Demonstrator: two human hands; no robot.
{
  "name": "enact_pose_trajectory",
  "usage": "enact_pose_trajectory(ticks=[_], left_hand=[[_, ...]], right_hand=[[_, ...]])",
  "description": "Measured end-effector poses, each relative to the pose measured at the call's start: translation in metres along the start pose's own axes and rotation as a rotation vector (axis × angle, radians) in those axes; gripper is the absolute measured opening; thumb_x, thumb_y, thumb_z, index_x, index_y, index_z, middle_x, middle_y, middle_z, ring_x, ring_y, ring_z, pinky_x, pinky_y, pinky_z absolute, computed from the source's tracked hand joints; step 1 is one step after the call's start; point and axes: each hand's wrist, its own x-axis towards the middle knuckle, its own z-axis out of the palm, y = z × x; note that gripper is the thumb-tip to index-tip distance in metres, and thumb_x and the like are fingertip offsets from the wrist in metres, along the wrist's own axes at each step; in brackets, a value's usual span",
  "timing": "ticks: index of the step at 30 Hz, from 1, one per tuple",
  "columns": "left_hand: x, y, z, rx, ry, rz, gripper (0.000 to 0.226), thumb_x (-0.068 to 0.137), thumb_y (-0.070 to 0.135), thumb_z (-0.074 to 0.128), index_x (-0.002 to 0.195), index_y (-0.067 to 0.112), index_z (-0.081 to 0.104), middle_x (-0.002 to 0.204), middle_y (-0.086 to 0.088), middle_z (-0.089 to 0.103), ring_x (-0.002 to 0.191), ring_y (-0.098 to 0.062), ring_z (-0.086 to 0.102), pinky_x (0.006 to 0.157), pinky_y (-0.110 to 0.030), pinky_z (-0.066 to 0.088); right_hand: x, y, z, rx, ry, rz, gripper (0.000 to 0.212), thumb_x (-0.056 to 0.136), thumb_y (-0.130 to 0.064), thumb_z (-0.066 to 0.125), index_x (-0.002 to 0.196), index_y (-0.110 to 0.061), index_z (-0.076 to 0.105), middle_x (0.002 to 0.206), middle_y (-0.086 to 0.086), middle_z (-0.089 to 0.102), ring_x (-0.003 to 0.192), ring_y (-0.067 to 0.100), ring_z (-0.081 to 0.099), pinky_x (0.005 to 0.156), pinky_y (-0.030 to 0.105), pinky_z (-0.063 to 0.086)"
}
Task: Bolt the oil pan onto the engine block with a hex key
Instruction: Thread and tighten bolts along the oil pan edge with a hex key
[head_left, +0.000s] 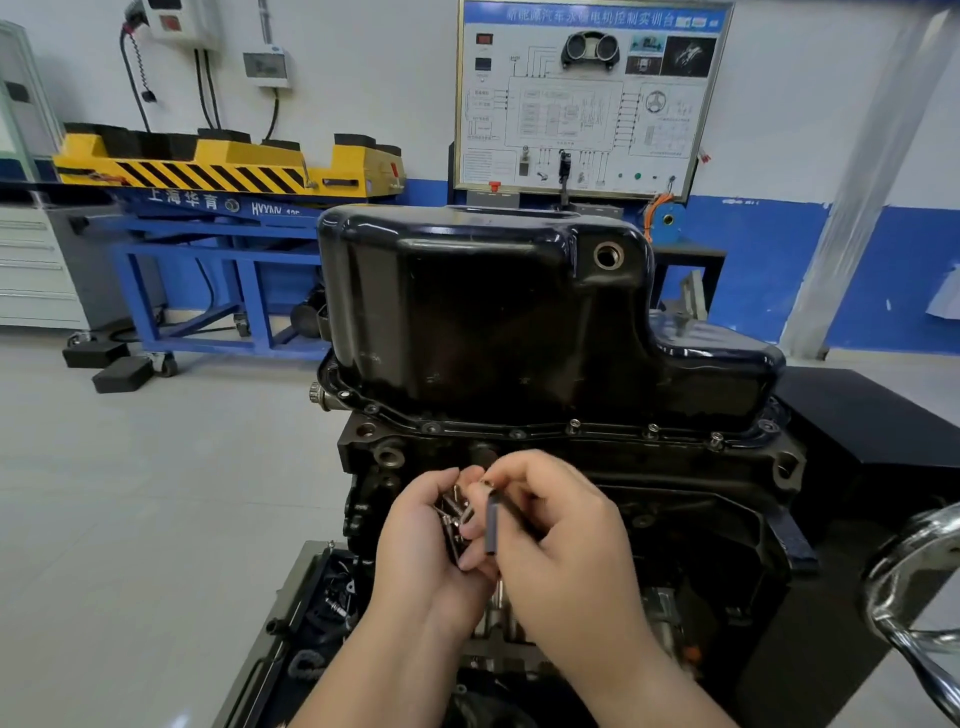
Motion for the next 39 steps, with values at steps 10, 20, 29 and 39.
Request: enact_pose_trajectory(ticks=[10, 20, 29, 39], left_hand=[[0.002, -0.01, -0.007, -0.325, -0.122, -0.028, 0.031, 0.083, 0.015, 0.048, 0.055, 0.007, 0.06, 0.055, 0.002, 0.048, 0.028, -0.005, 0.031, 0.023, -0.013, 0.02], [0.005, -0.012, -0.009, -0.308, -0.097, 0.059, 0.017, 0.081, 0.016, 0.05, 0.069, 0.007, 0.058, 0.058, -0.001, 0.05, 0.03, -0.006, 0.034, 0.023, -0.015, 0.025], [0.003, -0.012, -0.011, -0.137, 0.047, 0.065, 0.02, 0.084, 0.017, 0.051, 0.066, 0.009, 0.053, 0.047, 0.001, 0.041, 0.027, -0.008, 0.026, 0.028, -0.014, 0.03], [-0.001, 0.006, 0.004, 0.276, 0.0, 0.109, 0.051, 0.083, 0.032, 0.054, 0.039, 0.016, 0.033, 0.045, 0.002, 0.034, 0.033, -0.009, 0.034, 0.028, -0.008, 0.017]], right_hand=[[0.0, 0.012, -0.018, 0.003, 0.064, 0.273, 0.018, 0.095, -0.026, 0.049, 0.081, -0.019, 0.058, 0.071, -0.015, 0.067, 0.044, -0.003, 0.049, 0.042, 0.009, 0.033], [-0.005, 0.001, -0.013, 0.06, 0.013, 0.163, 0.018, 0.094, -0.011, 0.052, 0.079, -0.018, 0.06, 0.08, -0.018, 0.07, 0.077, -0.01, 0.063, 0.063, 0.001, 0.042], [-0.01, -0.002, -0.005, 0.097, -0.118, 0.174, 0.017, 0.093, -0.007, 0.053, 0.083, -0.017, 0.062, 0.071, -0.006, 0.07, 0.063, 0.005, 0.067, 0.066, 0.008, 0.048], [0.056, 0.016, -0.04, -0.028, 0.145, 0.056, 0.019, 0.087, -0.016, 0.064, 0.077, -0.031, 0.07, 0.064, -0.01, 0.065, 0.065, -0.001, 0.06, 0.068, 0.012, 0.048]])
